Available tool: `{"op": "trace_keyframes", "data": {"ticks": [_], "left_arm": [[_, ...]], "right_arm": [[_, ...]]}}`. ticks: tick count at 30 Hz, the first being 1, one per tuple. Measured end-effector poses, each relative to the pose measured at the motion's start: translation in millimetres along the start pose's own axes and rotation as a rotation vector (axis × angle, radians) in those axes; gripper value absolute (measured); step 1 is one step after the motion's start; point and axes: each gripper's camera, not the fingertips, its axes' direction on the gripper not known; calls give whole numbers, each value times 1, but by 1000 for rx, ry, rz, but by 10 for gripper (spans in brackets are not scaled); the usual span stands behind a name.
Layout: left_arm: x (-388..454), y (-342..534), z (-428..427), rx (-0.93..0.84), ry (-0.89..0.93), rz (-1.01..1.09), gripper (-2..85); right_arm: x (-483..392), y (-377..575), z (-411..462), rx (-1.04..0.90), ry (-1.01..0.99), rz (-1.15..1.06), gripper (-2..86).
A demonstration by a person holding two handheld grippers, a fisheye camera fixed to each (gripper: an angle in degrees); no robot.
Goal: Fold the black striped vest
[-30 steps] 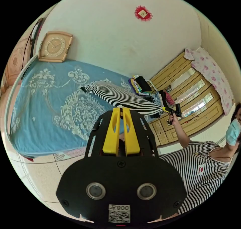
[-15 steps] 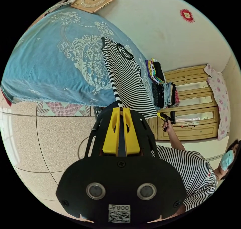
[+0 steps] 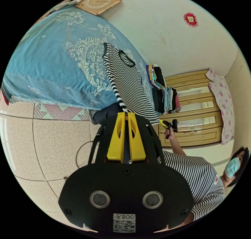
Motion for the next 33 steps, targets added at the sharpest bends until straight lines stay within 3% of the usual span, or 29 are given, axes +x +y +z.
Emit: {"op": "trace_keyframes", "data": {"ticks": [13, 22, 29, 33], "left_arm": [[-5, -44, -13, -35, 27, -37, 21], [-33, -85, -2, -101, 32, -184, 45], [-24, -163, -30, -13, -45, -214, 73], [-3, -234, -26, -28, -100, -141, 83]], "right_arm": [[-20, -32, -27, -33, -3, -58, 6], [15, -67, 1, -147, -39, 144, 6], [29, -112, -26, -15, -9, 292, 13], [7, -172, -32, 50, -8, 228, 27]]}}
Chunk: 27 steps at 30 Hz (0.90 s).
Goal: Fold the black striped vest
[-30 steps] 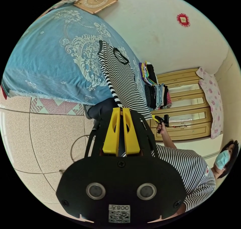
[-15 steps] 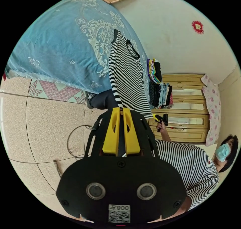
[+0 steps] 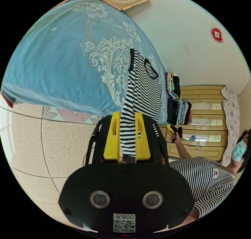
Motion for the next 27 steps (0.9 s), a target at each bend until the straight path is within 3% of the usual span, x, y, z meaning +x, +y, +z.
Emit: {"op": "trace_keyframes", "data": {"ticks": [8, 14, 27], "left_arm": [[77, -174, 33, 24, -81, 127, 92], [109, -265, 47, 55, -111, 124, 94], [170, -336, 60, -6, -233, 151, 39]], "right_arm": [[-96, -121, 38, 39, 0, -181, 64], [-149, -194, 73, -5, 124, -256, 74], [-193, -229, 103, 1, 70, -205, 28]]}}
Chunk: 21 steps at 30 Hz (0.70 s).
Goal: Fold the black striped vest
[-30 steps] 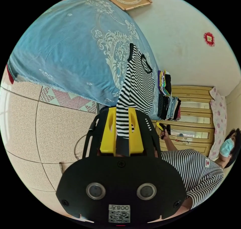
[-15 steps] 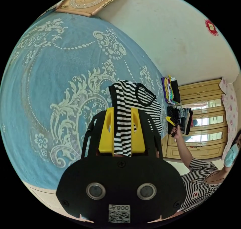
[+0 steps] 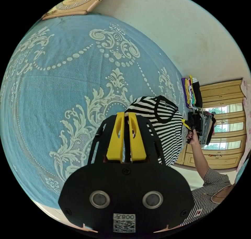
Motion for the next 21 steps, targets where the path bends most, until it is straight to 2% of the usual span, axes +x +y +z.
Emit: {"op": "trace_keyframes", "data": {"ticks": [8, 13, 17, 21], "left_arm": [[57, 16, -83, 203, 54, 156, 27], [81, 16, -117, 308, 44, 178, 26], [89, -11, -102, 252, -13, 137, 26], [87, -41, -72, 163, -24, 56, 26]], "right_arm": [[-77, 34, -63, 164, 73, -233, 18], [-119, 48, -90, 255, 161, -326, 17], [-129, 27, -76, 222, 222, -307, 17], [-132, -9, -36, 89, 319, -270, 18]]}}
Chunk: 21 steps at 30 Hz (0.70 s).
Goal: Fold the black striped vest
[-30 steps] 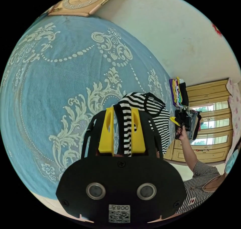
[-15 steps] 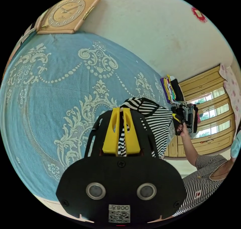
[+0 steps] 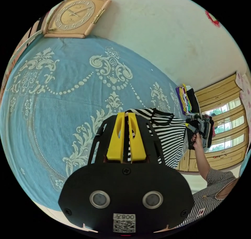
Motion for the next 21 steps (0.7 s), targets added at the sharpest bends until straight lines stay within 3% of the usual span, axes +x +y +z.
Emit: {"op": "trace_keyframes", "data": {"ticks": [8, 17, 21], "left_arm": [[29, -30, 39, -108, -135, 3, 32], [51, -15, 15, -11, -64, -8, 64], [83, -2, 5, 39, -65, 76, 56]], "right_arm": [[-19, -32, 43, -158, 160, -18, 22], [-26, -26, 26, -101, 66, 44, 54], [-37, -14, 2, -16, 139, 81, 27]]}}
